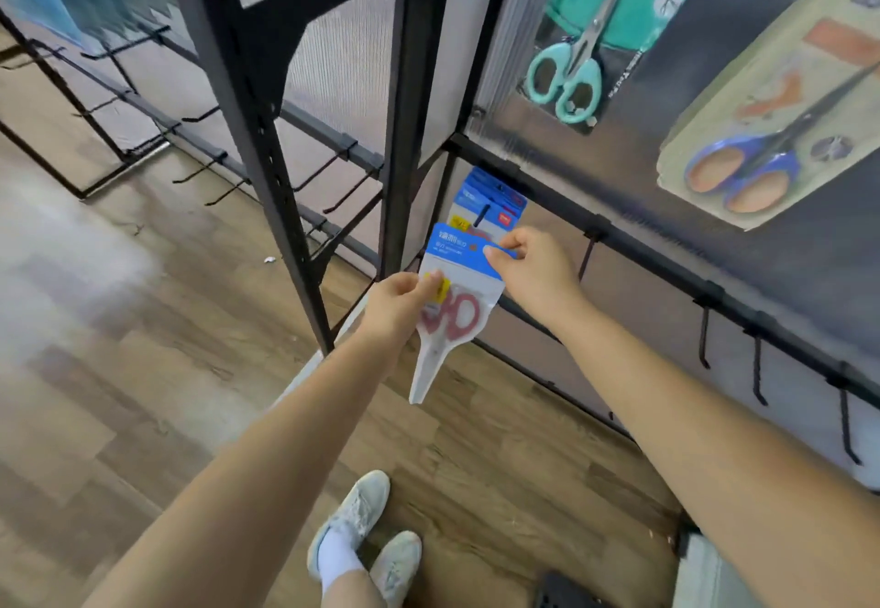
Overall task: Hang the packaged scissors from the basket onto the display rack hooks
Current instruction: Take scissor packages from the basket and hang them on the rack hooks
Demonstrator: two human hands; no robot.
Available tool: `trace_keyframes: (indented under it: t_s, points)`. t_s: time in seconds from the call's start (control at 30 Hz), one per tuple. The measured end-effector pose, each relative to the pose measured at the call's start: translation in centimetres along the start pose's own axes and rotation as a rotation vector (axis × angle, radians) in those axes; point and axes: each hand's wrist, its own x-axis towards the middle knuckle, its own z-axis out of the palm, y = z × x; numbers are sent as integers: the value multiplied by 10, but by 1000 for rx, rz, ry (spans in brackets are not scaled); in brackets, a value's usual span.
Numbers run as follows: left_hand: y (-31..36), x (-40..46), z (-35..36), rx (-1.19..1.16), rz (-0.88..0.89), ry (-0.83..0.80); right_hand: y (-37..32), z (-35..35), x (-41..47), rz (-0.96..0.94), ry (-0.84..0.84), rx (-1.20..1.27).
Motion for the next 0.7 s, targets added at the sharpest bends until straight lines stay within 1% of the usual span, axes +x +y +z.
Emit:
trace_keyframes:
  t_s: [0.23, 0.37, 0.5, 0.7]
  points:
    - [-10, 45, 5, 5, -3, 25, 18, 19, 37, 35, 26, -6]
    - [-8, 60, 19, -3, 2, 93, 27, 22, 55, 85, 65, 44]
    - [-8, 72, 31, 35, -15, 126, 33, 25, 69, 116, 65, 31]
    - [-15, 89, 35, 42, -17, 156, 36, 31, 69, 35, 98, -37]
